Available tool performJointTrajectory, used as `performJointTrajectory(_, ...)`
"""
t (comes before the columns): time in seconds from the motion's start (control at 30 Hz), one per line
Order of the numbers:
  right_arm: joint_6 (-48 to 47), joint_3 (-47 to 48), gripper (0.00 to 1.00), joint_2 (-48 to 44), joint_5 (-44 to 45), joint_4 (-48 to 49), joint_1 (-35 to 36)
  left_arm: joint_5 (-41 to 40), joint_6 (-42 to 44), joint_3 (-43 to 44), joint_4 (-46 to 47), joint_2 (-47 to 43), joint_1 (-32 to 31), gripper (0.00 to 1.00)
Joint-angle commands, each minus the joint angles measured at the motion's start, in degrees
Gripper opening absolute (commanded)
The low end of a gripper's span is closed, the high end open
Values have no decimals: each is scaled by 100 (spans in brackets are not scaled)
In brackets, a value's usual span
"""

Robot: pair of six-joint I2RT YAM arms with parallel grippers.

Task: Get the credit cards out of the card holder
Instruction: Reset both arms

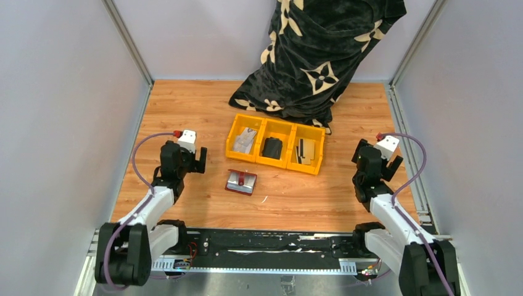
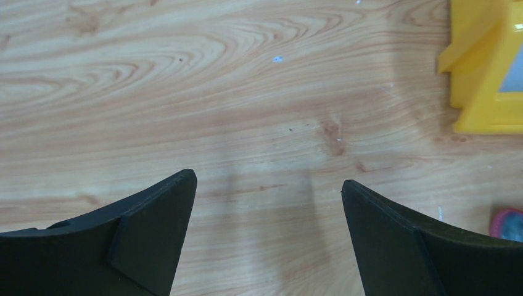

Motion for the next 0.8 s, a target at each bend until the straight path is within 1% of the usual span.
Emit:
performJointTrajectory(0.0,37,-296,99,422,15,967,-362,-411,-360,-99,1425,688,42,100)
performJointTrajectory(0.1,-34,-422,99,843,-74,1631,-412,-660,-505,-144,1924,895,47,100)
performJointTrajectory(0.2,-272,-567,99,1385,-41,2468,-439,-851,-656,-435,3009,970,49,100)
performJointTrajectory(0.3,-385,-773,99,1712,-57,3217,-448,-1034,-841,-704,4138,1249,45,100)
performJointTrajectory(0.37,-429,-830,99,1932,-142,3467,-448,-919,-816,-791,4568,1597,42,100)
performJointTrajectory(0.4,-537,-880,99,2031,-181,3800,-445,-997,-848,-909,5068,1902,47,100)
performJointTrajectory(0.43,-633,-921,99,2077,-270,3893,-443,-1058,-853,-1055,5477,2157,49,100)
performJointTrajectory(0.47,-697,-932,99,2081,-406,3938,-446,-942,-850,-1208,5953,2287,48,100)
performJointTrajectory(0.5,-732,-944,99,2041,-517,3931,-449,-824,-818,-1294,6155,2245,41,100)
performJointTrajectory(0.57,-805,-1068,99,1910,-804,4008,-446,-923,-838,-1236,5766,2110,37,100)
performJointTrajectory(0.6,-880,-1162,99,1899,-945,4203,-449,-1035,-859,-1134,5645,2127,40,100)
performJointTrajectory(0.67,-1067,-1239,99,1952,-1327,4425,-449,-945,-856,-989,5447,2199,41,100)
performJointTrajectory(0.73,-1378,-1194,99,2256,-2034,4617,-457,-789,-816,-901,5277,2196,40,100)
performJointTrajectory(0.77,-1518,-1220,99,2676,-2262,5103,-447,-760,-806,-895,5275,2204,35,100)
